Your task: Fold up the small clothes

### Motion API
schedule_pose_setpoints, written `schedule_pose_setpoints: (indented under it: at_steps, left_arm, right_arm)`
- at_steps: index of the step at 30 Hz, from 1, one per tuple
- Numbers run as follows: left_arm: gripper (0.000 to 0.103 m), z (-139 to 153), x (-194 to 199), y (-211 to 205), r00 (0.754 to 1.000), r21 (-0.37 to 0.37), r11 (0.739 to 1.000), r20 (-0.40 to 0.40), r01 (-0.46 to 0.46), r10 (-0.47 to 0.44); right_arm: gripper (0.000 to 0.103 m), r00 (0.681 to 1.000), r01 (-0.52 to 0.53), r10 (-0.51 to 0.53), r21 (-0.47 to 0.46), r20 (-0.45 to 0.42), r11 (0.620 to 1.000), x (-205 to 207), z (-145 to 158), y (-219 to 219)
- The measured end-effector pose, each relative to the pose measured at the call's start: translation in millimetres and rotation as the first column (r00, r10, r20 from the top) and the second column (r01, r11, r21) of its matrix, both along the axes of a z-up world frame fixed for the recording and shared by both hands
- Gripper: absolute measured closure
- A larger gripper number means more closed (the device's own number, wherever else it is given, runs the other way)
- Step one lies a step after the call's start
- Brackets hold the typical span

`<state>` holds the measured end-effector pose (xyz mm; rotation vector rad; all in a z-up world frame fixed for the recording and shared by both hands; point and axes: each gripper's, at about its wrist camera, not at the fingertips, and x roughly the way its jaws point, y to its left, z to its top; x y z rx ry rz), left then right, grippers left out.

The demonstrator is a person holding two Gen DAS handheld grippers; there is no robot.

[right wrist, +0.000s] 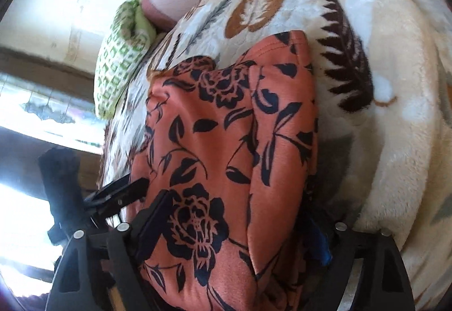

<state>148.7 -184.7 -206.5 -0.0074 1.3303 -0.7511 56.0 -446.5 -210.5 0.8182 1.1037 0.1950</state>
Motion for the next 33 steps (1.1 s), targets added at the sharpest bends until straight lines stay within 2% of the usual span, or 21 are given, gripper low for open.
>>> schedule_pose_setpoints:
  at_steps: [2,4,8,11,14,15,18,19,20,22,24,27,33]
  left_arm:
    - [0.006,-9,1,-5,0.997,-0.01,0.999,-0.067,0.042,-0.043]
    - [0.003,-10,0,-8,0.995,-0.019,0.997,-0.073,0.073,-0.074]
    - [0.003,-11,1,-14,0.988,-0.026,0.992,-0.088,0.121,-0.123]
    - [0.003,-11,1,-19,0.989,-0.028,0.992,-0.069,0.126,-0.127]
    - [0.009,-7,0,-23,0.993,-0.042,0.993,-0.033,0.109,-0.11]
    - [0.012,-6,-1,-25,0.994,-0.044,0.994,-0.022,0.104,-0.105]
    - [0.023,-1,-5,-31,0.995,-0.042,0.995,0.016,0.095,-0.095]
    - [0.028,2,-6,-32,0.996,-0.044,0.995,0.027,0.091,-0.09]
    - [0.031,5,-8,-34,0.995,-0.044,0.995,0.041,0.088,-0.086]
    - [0.047,9,-8,-32,0.995,-0.039,0.996,0.061,0.08,-0.078]
    - [0.051,14,-7,-25,0.995,-0.041,0.997,0.07,0.072,-0.069]
    - [0.054,22,-10,-15,0.995,-0.048,0.998,0.089,0.05,-0.046]
    - [0.054,55,-12,31,0.989,-0.085,0.996,0.146,-0.017,0.03]
  right_arm:
    - [0.015,1.0,-0.025,0.025,0.008,0.015,1.0,-1,3,2]
    - [0.017,0.998,-0.062,0.061,0.014,0.029,0.998,-2,6,4]
    - [0.018,0.988,-0.146,0.148,-0.032,0.04,0.989,-1,7,10]
    - [0.018,0.991,-0.131,0.131,-0.003,0.036,0.991,2,0,7]
    - [0.018,0.994,-0.102,0.101,0.002,0.049,0.995,3,-2,7]
    - [0.023,0.994,-0.096,0.097,-0.015,0.055,0.995,2,-1,10]
    - [0.054,0.995,-0.069,0.074,-0.083,0.059,0.994,-4,5,17]
    - [0.058,0.996,-0.057,0.063,-0.085,0.062,0.995,-6,7,17]
    - [0.059,0.997,-0.042,0.049,-0.092,0.067,0.995,-9,11,19]
    - [0.062,0.997,-0.03,0.041,-0.14,0.073,0.99,-10,22,28]
    - [0.063,0.995,-0.026,0.042,-0.18,0.087,0.983,-11,34,38]
    - [0.064,0.992,-0.02,0.047,-0.227,0.113,0.974,-12,57,55]
    - [0.064,0.986,-0.029,0.067,-0.242,0.152,0.97,-11,89,87]
